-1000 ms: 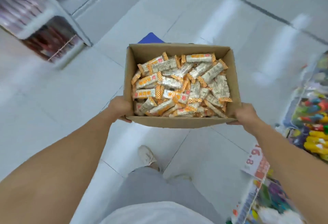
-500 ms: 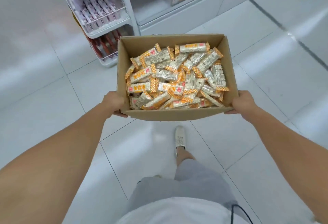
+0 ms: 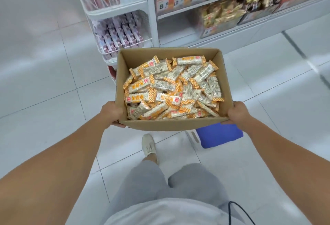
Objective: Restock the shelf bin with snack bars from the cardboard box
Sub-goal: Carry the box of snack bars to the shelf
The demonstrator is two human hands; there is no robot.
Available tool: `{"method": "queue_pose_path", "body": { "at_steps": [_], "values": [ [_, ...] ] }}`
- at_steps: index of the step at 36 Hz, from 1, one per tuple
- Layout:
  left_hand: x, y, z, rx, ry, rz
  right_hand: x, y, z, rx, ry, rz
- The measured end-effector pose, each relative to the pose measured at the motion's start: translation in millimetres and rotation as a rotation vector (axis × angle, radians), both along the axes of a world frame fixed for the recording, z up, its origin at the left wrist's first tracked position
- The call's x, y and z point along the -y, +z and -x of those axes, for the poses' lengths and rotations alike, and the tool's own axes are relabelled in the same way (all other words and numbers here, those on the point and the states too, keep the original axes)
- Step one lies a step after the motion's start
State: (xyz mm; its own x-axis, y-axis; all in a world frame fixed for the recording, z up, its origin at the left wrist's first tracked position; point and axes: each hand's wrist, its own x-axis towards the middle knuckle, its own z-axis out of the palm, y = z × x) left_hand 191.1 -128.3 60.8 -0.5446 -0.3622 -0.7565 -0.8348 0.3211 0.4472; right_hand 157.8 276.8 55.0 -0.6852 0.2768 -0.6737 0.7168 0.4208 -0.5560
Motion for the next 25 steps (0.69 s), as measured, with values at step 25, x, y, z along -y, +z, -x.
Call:
{"method": "queue_pose_path", "body": {
  "at_steps": [25],
  "values": [
    [-56, -75, 288, 0.188, -0.056, -0.046, -59, -67, 264, 0.192, -0.01, -0.185]
  ]
}}
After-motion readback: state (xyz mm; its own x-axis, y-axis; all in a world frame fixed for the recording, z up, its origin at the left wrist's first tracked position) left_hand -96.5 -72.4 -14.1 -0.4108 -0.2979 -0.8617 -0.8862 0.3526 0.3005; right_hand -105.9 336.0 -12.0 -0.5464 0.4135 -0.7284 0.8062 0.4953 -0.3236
